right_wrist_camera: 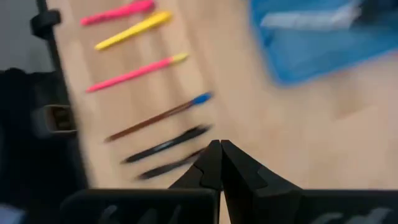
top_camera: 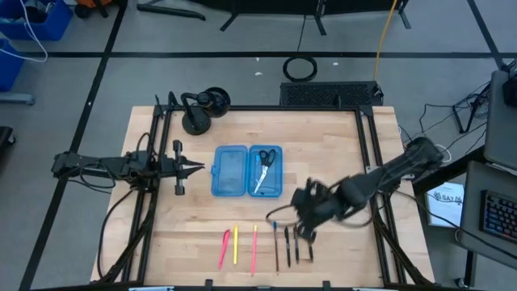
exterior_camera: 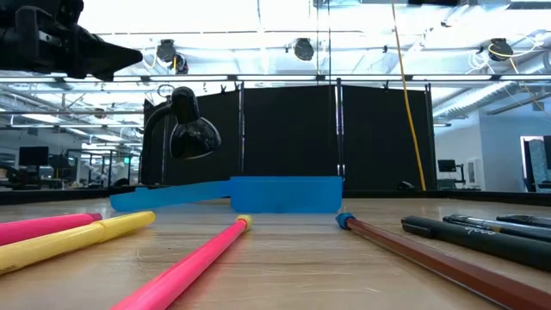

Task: Pick & place school supplies into a supply box
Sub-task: Put the right black transparent pen into the blue supply box

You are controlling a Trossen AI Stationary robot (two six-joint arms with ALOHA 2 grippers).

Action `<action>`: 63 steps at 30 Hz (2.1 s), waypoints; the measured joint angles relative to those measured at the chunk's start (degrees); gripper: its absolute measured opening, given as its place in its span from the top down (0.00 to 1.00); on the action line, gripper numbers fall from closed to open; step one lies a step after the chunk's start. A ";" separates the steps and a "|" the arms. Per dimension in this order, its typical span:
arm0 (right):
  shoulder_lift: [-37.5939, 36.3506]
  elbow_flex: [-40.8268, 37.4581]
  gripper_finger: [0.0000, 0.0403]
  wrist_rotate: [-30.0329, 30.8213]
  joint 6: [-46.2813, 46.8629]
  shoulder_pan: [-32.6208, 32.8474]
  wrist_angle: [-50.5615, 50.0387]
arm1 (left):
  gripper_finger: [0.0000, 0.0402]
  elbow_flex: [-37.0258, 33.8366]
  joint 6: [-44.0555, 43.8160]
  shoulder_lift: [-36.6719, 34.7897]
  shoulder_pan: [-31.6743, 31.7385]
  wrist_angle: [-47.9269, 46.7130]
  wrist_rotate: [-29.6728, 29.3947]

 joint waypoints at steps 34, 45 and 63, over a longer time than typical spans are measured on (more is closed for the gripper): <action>19.51 -1.25 0.60 0.33 59.42 14.59 -4.08 | 0.92 0.00 -4.50 0.02 0.00 -3.43 0.40; 19.56 -10.55 0.63 -0.84 62.38 14.29 9.82 | 0.92 0.00 -4.29 0.02 0.00 -3.43 0.39; 19.09 -24.59 0.78 -8.58 52.86 13.89 19.27 | 0.92 0.02 -4.29 0.02 0.00 -3.47 0.40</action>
